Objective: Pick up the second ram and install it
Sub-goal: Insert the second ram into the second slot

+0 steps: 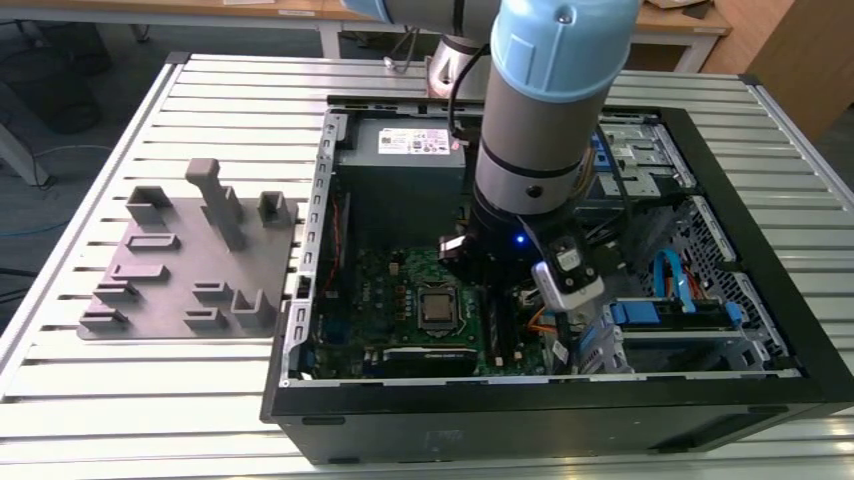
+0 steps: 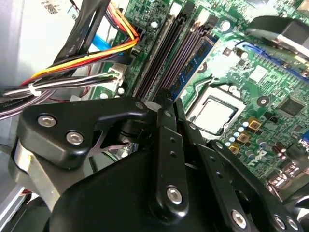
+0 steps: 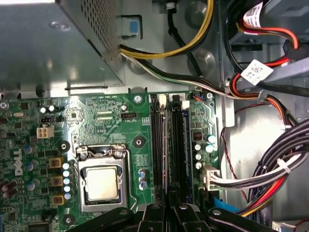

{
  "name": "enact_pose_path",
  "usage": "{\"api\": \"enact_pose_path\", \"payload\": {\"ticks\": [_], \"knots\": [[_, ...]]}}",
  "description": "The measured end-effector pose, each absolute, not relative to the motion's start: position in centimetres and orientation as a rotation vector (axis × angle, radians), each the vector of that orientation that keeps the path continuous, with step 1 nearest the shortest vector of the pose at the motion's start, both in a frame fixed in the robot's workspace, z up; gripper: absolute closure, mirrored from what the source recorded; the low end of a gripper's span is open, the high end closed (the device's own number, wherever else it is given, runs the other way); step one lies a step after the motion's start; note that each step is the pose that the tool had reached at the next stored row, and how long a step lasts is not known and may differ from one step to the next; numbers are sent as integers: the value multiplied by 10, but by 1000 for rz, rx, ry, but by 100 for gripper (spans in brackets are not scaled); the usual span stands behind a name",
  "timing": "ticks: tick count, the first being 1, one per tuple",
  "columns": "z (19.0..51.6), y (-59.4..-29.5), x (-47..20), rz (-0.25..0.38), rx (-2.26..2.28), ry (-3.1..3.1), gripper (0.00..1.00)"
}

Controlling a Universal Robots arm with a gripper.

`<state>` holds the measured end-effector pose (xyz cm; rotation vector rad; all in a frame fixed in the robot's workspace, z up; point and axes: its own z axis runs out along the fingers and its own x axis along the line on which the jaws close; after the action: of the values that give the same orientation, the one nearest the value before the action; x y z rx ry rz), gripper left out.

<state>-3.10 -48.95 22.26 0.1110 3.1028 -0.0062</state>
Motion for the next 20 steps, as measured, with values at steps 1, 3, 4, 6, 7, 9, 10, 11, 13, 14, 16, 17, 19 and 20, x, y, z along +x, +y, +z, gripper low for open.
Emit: {"api": "enact_pose_path", "payload": {"ticks": [1, 3, 4, 6, 7, 9, 10, 11, 13, 14, 16, 17, 19, 20], "knots": [[222, -488, -31, -9, 111, 3103, 86], [222, -487, -31, -17, 111, 3102, 86], [221, -487, -31, -22, 110, 3102, 86], [221, -487, -31, -31, 108, 3102, 86], [221, -487, -31, -35, 105, 3102, 86], [220, -487, -31, -37, 103, 3102, 86], [220, -487, -31, -37, 102, 3102, 86], [220, -487, -31, -37, 99, 3102, 86], [219, -486, -31, -37, 92, 3102, 86], [219, -486, -31, -37, 89, 3102, 86], [219, -486, -31, -36, 82, 3103, 86], [219, -486, -31, -36, 79, 3103, 86], [218, -485, -31, -36, 73, 3103, 86], [218, -485, -31, -36, 72, 3103, 86]]}}
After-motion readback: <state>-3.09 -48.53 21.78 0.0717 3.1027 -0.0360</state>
